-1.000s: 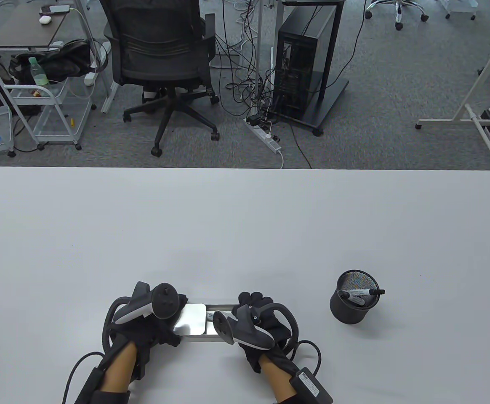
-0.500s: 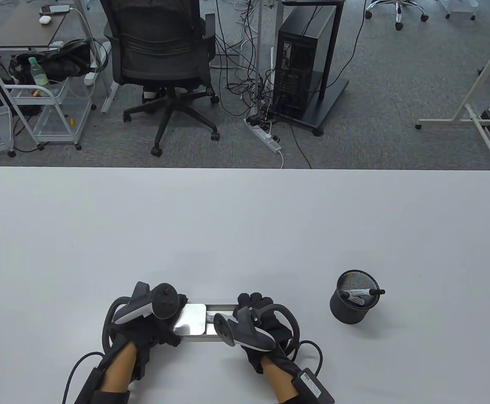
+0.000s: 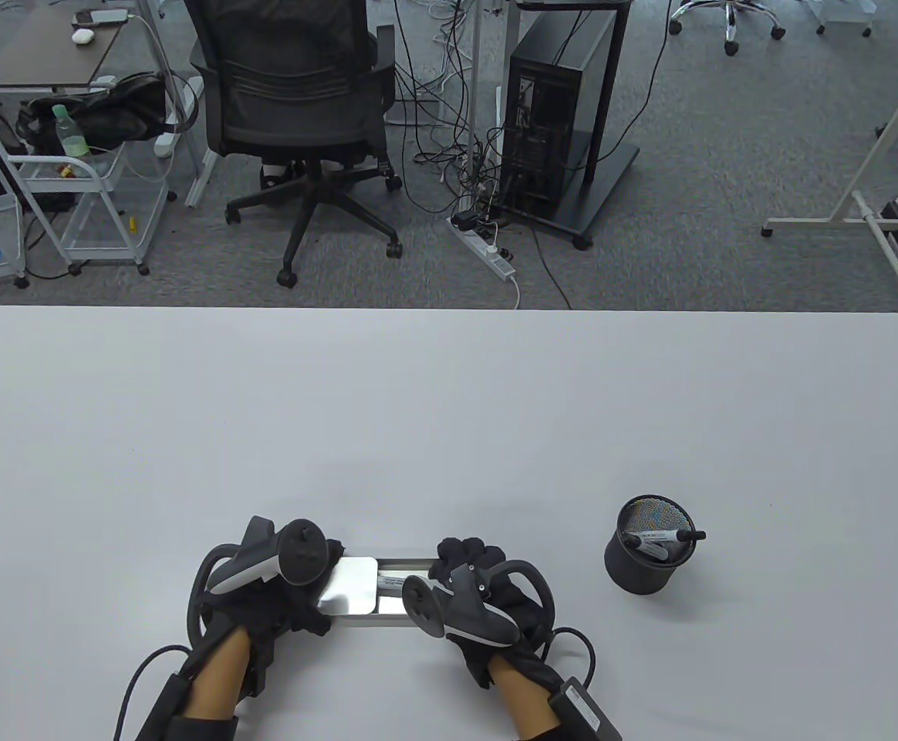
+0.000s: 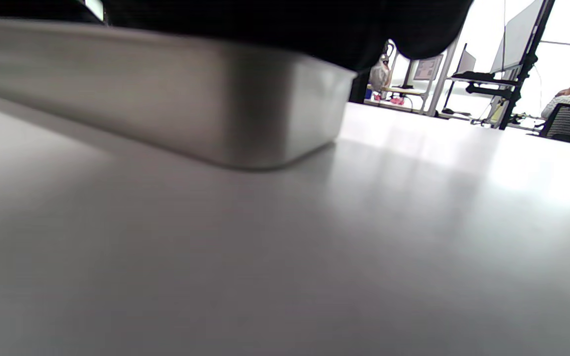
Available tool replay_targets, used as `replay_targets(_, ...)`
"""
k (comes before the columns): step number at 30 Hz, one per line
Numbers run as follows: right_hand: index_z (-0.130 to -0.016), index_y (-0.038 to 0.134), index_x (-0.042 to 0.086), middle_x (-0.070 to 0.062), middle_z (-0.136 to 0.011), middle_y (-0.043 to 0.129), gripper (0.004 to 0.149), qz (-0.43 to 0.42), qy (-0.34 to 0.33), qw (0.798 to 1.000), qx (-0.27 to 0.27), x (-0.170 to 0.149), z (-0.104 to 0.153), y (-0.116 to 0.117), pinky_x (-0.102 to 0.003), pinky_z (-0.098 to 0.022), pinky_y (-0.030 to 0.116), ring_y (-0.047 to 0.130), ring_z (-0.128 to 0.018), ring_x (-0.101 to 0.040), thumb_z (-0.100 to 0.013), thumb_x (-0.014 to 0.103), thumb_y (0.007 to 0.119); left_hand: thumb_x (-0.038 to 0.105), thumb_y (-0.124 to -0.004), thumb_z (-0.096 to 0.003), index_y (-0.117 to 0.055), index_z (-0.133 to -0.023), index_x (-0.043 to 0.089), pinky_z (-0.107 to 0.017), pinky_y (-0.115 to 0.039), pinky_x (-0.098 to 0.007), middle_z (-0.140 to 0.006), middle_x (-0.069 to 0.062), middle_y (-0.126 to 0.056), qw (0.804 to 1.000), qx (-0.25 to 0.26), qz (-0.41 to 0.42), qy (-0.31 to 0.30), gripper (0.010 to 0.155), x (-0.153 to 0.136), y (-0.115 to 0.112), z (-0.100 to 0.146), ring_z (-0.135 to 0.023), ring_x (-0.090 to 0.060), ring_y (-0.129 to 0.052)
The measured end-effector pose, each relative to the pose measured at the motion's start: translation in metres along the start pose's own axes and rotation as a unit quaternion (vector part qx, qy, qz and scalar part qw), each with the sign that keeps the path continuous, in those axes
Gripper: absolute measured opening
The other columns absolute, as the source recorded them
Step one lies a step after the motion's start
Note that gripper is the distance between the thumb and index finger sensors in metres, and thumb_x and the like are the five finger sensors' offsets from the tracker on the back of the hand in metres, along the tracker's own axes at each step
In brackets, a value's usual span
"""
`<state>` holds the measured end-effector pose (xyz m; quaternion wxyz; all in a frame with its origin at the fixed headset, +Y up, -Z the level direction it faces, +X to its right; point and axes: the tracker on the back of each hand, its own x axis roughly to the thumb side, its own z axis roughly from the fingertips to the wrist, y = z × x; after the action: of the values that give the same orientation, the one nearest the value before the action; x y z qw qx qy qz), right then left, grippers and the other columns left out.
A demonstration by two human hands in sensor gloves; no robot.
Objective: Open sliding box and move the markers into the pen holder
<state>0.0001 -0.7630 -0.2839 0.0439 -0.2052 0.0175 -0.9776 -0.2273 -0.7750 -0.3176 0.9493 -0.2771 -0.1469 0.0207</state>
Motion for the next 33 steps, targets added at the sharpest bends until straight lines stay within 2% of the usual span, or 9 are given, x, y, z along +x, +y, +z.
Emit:
replay_targets(14,-0.077,0.085,0.018,-0.005,-0.097,0.069,0.037,-0.068,0.003,0.997,-0.025,-0.016,0.009,-0.01,-0.053,-0.066,0.064,0.073,-0.085,-0.033,-0.044,0.034,0.079,0.062,-0.075,-0.0442,-0.029,-0.106,0.039,-0.078,-0.038,-0.056,-0.117,-0.002,-0.031,1.0,0.0,0.001,0.0,0.081,0.0,0.0,0.0,-0.105,-0.028,-0.036)
replay_targets(33,-0.079,0.082,0.018,-0.008,-0.095,0.071,0.042,-0.138,-0.019,0.988,-0.07,-0.017,0.015,-0.021,-0.052,-0.063,0.068,0.077,-0.081,-0.034,-0.044,0.039,0.078,0.062,-0.075,-0.0443,-0.029,-0.106,0.039,-0.077,-0.038,-0.056,-0.117,-0.002,-0.031,1.0,0.0,0.001,0.0,0.081,0.0,0.0,0.0,-0.105,-0.028,-0.036)
